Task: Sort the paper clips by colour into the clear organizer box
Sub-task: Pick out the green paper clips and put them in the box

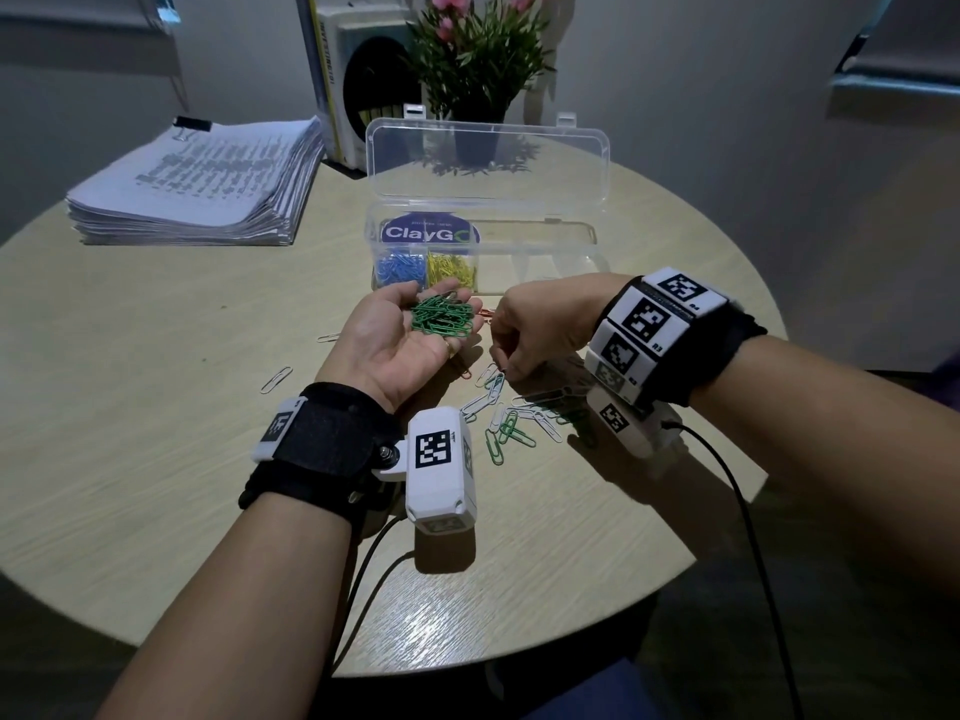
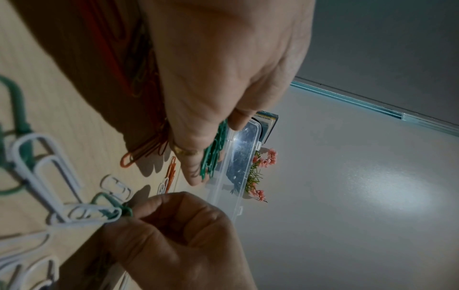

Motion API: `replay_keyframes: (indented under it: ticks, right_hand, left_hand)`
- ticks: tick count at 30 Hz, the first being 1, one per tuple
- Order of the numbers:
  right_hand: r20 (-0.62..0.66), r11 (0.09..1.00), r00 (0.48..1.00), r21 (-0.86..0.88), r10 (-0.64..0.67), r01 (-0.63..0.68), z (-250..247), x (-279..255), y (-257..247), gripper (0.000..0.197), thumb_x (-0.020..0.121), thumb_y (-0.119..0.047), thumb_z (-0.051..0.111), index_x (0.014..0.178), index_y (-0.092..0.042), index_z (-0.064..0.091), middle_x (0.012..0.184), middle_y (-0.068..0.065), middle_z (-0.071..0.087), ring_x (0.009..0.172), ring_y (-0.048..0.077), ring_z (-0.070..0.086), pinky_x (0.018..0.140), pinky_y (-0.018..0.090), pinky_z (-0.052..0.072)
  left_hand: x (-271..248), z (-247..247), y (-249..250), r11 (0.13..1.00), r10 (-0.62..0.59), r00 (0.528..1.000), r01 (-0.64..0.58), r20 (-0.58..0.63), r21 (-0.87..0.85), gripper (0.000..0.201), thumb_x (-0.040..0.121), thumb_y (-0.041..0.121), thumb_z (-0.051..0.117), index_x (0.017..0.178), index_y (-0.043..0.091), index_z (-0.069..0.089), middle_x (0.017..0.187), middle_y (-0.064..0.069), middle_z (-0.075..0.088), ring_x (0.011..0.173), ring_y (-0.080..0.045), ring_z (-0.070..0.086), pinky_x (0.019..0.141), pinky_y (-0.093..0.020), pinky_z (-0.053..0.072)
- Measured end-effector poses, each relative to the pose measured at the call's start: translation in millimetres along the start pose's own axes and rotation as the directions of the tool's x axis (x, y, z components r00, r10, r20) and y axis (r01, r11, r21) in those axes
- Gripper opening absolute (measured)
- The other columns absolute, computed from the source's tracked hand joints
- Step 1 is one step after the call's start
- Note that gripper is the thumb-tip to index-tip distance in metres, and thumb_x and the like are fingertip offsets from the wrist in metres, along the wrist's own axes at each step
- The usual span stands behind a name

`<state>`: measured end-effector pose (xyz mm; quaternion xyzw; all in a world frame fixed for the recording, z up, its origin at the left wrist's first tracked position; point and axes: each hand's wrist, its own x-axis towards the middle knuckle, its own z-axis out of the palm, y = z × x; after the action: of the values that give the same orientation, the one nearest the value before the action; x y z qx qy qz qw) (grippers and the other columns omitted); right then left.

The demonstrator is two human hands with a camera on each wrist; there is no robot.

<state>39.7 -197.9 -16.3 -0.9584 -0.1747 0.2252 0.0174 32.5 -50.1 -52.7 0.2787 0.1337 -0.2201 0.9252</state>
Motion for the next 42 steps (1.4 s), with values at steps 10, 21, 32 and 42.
replay_keyframes:
  ticks: [10, 21, 32, 42]
  right_hand:
    - [-0.038, 0.996, 0.998, 0.076, -0.052, 0.055, -1.1, -2.1, -2.8, 0.011, 0.077, -0.018, 0.076, 0.087, -0.018, 0.070, 0.081, -0.003, 0.067, 0.075, 0.013, 0.059, 0.071, 0.027, 0.049]
    - [-0.088, 1.000, 0.996, 0.008, 0.011, -0.010, -2.4, -1.6, -1.3, 0.020, 0.082, -0.022, 0.063, 0.063, -0.022, 0.056, 0.062, -0.006, 0.054, 0.063, 0.015, 0.050, 0.057, 0.025, 0.041]
    - [-0.298, 0.932, 0.952, 0.320, -0.069, 0.168, -42.2, 1.0, -11.7, 0.026, 0.081, -0.006, 0.073, 0.106, -0.007, 0.068, 0.080, -0.001, 0.067, 0.070, 0.011, 0.065, 0.063, 0.017, 0.055]
    - [-0.310, 0.918, 0.942, 0.397, 0.130, 0.004, -30.2, -1.2, 11.1, 0.011, 0.082, 0.001, 0.069, 0.091, -0.004, 0.071, 0.068, 0.002, 0.066, 0.058, 0.011, 0.064, 0.064, 0.021, 0.058]
  left_hand:
    - [0.2, -0.9, 0.0, 1.000, 0.017, 1.000, -0.017, -0.017, 0.014, 0.040, 0.101, 0.020, 0.027, 0.098, -0.007, 0.056, 0.095, -0.023, 0.057, 0.088, -0.032, 0.057, 0.088, -0.043, 0.045]
    - [2.4, -3.4, 0.9, 1.000, 0.016, 1.000, -0.016, -0.014, 0.020, 0.038, 0.101, 0.020, 0.027, 0.096, -0.006, 0.055, 0.090, -0.021, 0.057, 0.084, -0.030, 0.056, 0.091, -0.042, 0.044]
    - [4.4, -4.0, -3.5, 0.999, -0.037, 0.997, 0.039, 0.062, -0.030, 0.030, 0.100, 0.018, 0.030, 0.118, 0.000, 0.046, 0.120, -0.019, 0.050, 0.126, -0.030, 0.046, 0.095, -0.049, 0.043]
    - [2.3, -0.3, -3.7, 0.999, -0.002, 1.000, 0.002, 0.023, 0.038, 0.039, 0.102, 0.017, 0.025, 0.095, -0.005, 0.056, 0.092, -0.022, 0.058, 0.087, -0.032, 0.057, 0.082, -0.043, 0.047]
